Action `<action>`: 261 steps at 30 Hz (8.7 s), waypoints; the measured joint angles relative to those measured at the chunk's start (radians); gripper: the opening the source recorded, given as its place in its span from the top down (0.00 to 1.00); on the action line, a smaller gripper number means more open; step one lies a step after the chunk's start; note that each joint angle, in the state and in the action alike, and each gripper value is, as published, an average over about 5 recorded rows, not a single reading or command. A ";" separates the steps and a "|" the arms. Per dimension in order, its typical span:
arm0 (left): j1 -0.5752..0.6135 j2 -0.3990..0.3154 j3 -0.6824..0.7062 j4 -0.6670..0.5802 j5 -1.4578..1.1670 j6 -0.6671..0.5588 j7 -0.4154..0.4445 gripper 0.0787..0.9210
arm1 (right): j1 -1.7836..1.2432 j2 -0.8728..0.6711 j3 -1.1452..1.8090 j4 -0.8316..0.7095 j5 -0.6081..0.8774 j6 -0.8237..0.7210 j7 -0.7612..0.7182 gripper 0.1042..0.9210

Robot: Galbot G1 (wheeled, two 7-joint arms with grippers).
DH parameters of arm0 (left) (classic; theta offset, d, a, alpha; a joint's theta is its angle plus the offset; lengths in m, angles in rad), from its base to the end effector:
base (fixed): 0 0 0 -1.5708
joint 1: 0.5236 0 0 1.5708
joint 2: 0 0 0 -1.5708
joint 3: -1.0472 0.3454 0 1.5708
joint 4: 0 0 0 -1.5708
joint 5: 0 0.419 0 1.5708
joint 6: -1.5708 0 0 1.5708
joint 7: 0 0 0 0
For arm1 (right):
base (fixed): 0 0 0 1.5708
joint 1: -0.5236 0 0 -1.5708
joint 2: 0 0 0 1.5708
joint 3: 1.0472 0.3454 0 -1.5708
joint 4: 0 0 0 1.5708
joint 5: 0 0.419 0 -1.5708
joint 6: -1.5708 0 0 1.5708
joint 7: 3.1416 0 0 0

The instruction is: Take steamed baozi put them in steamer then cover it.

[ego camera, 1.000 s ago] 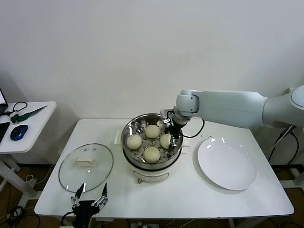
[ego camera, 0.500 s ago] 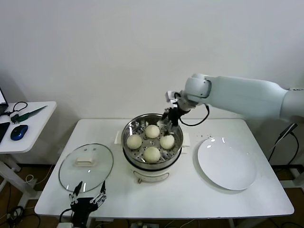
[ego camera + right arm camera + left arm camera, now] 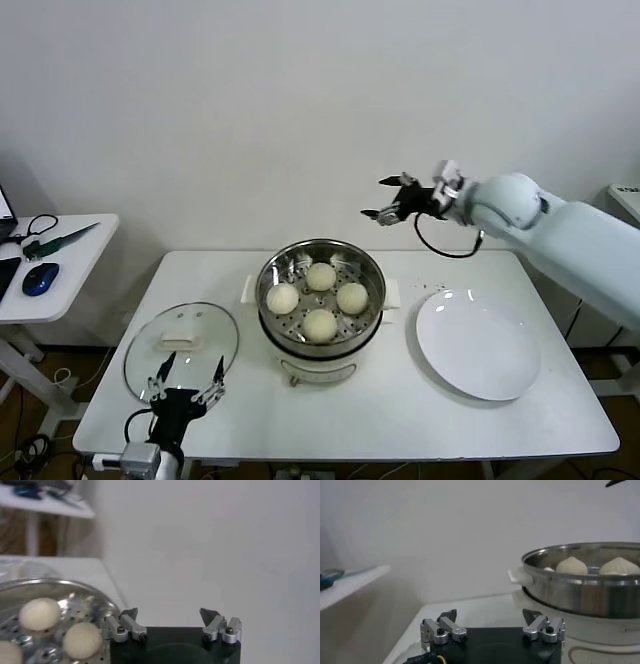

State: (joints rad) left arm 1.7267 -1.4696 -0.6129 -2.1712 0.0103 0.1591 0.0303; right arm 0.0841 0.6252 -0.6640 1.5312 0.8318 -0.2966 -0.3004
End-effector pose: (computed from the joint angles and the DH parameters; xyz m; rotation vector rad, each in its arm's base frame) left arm 0.2019 0.0416 -0.2981 -0.0114 -2.8991 -0.2044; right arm 0.5433 -0.0663 -0.0825 1.0472 -2.6229 0.7430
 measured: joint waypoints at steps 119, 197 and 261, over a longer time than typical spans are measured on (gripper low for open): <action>-0.479 0.262 0.071 0.852 1.181 -0.178 -0.411 0.93 | -1.780 0.787 1.365 0.182 -0.534 0.718 0.238 0.12; -0.776 0.020 0.725 0.401 1.460 0.520 0.186 0.93 | -1.783 0.756 1.355 0.201 -0.578 0.760 0.307 0.12; -0.259 0.236 0.142 0.110 0.081 -0.063 -0.145 0.12 | -1.787 0.745 1.318 0.237 -0.600 0.678 0.290 0.12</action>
State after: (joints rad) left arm 1.4682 -1.2339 -0.4707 -2.0608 0.0918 0.0965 -0.1145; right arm -1.7025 1.3702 0.6542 1.7685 0.2313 0.3818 -0.0100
